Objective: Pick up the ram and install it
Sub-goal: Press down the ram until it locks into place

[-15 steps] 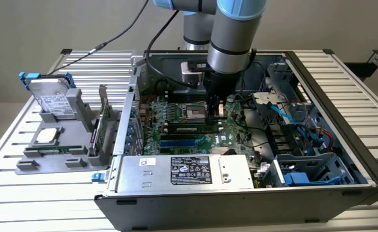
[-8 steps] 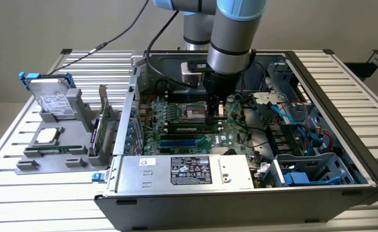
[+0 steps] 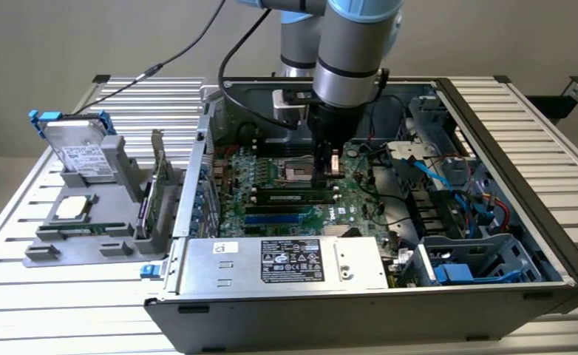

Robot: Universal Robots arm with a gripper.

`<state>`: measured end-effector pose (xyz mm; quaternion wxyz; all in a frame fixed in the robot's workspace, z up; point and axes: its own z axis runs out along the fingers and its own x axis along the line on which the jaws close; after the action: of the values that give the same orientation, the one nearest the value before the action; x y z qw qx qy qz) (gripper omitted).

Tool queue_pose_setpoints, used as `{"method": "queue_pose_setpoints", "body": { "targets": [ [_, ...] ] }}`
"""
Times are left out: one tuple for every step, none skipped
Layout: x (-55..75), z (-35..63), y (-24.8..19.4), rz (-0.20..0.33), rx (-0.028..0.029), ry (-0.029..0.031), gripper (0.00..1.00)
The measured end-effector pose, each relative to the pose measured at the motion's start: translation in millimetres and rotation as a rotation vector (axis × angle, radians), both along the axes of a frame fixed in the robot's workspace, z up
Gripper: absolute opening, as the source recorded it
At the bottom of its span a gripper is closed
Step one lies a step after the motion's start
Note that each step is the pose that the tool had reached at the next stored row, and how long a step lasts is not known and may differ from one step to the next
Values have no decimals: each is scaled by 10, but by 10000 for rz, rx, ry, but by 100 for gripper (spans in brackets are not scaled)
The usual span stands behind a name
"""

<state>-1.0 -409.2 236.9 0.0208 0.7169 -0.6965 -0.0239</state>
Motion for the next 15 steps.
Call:
{"method": "queue_pose_setpoints", "body": {
  "targets": [
    [-21,2,0,0,-3,-9,10],
    [-40,1,1,-1,-3,-18,10],
    [-60,2,3,-1,-3,-26,10],
    [-79,1,4,-1,-1,-33,10],
    [-98,1,6,-1,-1,-40,10],
    [-117,1,7,-3,-2,-46,10],
    [-134,1,9,-5,-2,-51,10],
    [-154,1,10,-8,-2,-57,10],
    [-172,1,12,-11,-1,-61,10],
    [-190,1,13,-14,-1,-65,10],
    [-209,1,14,-17,-1,-69,10],
    [-228,1,15,-19,-2,-72,10],
    [-247,1,17,-24,-2,-75,10],
    [-266,1,18,-28,-2,-79,10],
    [-287,1,19,-31,-3,-81,10]
  ]
}}
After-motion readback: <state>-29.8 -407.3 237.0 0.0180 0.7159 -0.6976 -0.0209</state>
